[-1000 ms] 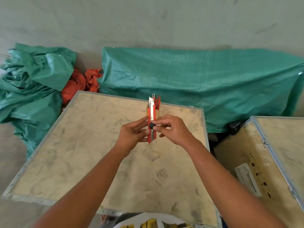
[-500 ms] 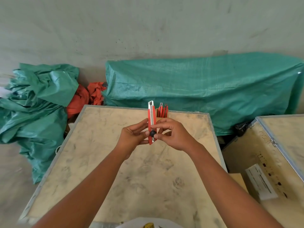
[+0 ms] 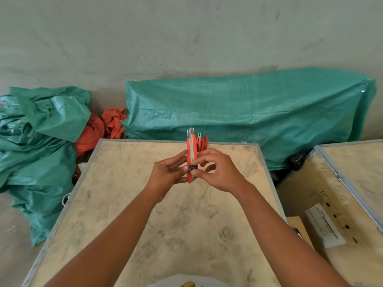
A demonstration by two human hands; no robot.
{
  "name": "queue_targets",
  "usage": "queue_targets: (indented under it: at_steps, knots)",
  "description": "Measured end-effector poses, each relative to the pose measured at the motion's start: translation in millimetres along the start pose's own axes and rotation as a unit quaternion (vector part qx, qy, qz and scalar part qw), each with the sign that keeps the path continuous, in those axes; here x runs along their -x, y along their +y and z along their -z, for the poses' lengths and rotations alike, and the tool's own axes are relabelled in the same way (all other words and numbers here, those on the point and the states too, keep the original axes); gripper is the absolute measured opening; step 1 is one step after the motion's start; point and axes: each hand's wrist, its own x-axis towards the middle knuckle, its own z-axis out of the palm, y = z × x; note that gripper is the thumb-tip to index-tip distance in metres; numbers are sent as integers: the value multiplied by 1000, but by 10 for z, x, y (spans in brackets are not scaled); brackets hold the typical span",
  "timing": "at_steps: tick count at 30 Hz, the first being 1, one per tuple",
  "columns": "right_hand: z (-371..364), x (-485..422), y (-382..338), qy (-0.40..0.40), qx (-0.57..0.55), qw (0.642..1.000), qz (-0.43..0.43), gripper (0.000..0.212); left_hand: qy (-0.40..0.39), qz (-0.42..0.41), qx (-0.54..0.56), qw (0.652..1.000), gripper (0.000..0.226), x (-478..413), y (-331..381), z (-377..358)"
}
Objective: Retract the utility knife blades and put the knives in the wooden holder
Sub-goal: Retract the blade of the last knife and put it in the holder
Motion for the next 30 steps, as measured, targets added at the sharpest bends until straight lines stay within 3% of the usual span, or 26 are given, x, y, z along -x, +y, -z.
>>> queue_targets:
  at_steps: [14,20,30]
  knots:
    - [77,-29,171,42,24,999,11,24,15,11,-9,1000,50,-145,-92,-171]
    - [173,-61,363,36,-38,998,-47,23,2,31,-37,999,50,-237,-225,-202]
    - [421,-603,908,59,-27,994,-83,29,-14,67,-71,995,52,-956,-427,-315]
